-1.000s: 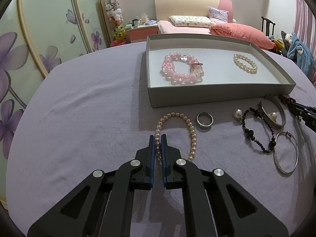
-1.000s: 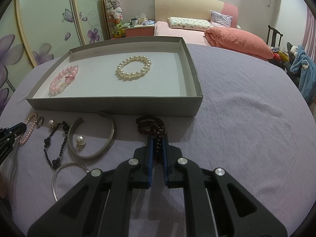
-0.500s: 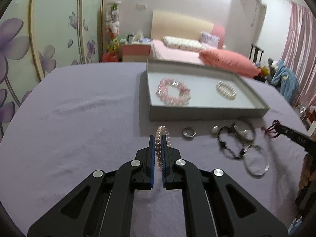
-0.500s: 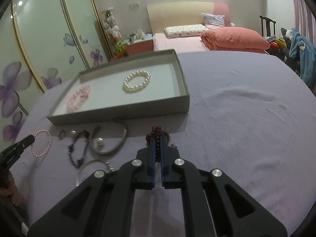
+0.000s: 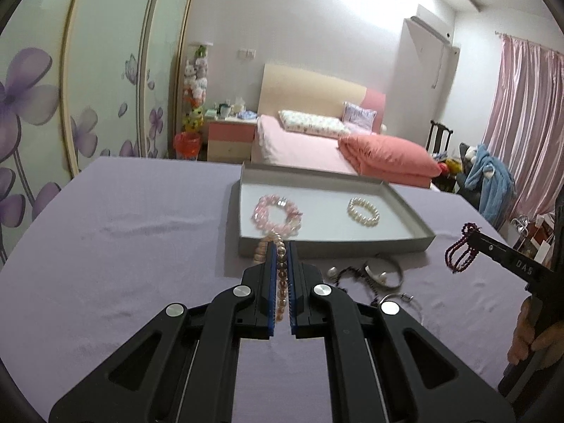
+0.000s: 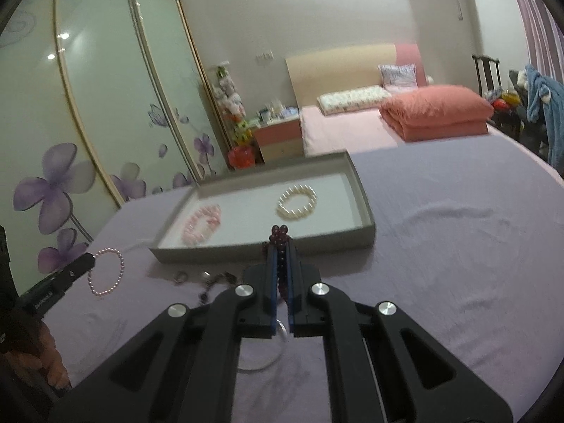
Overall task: Organize jewelry
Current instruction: 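Carry the pink pearls into the tray with left tool while right tool places red bracelet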
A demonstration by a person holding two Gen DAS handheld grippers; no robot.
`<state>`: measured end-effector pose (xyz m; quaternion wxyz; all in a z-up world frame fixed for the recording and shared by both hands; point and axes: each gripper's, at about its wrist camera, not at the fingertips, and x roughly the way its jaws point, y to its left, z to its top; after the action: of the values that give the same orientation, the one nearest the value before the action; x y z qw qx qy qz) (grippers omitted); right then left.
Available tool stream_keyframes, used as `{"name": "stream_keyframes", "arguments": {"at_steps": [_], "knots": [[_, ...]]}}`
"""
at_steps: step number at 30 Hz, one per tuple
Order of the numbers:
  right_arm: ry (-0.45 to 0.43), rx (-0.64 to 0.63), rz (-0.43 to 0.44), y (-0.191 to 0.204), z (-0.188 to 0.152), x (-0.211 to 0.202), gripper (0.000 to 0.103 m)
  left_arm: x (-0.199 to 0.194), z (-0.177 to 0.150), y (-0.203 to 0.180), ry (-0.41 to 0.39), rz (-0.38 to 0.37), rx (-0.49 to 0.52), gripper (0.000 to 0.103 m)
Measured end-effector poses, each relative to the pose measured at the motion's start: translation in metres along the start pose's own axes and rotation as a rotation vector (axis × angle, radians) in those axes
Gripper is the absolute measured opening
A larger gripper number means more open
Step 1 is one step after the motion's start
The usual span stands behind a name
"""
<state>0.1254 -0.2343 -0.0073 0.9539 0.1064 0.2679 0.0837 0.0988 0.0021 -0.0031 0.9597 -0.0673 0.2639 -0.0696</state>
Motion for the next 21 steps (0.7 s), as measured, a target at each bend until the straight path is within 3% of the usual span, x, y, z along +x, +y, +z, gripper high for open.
{"name": "stream_keyframes", "arguments": {"at_steps": [12,21], "knots": [[-0.170,-0.093,0.002,0.042,0.006,-0.033,0.005,-0.025,0.004,-0.029,-0.136,0.003,0.057,0.006],[-0.249,-0.147,-0.021,0.059,0.003,-0.048,0.005,-0.032,0.002,-0.038,-0.187,0.011,0.071,0.006]]}}
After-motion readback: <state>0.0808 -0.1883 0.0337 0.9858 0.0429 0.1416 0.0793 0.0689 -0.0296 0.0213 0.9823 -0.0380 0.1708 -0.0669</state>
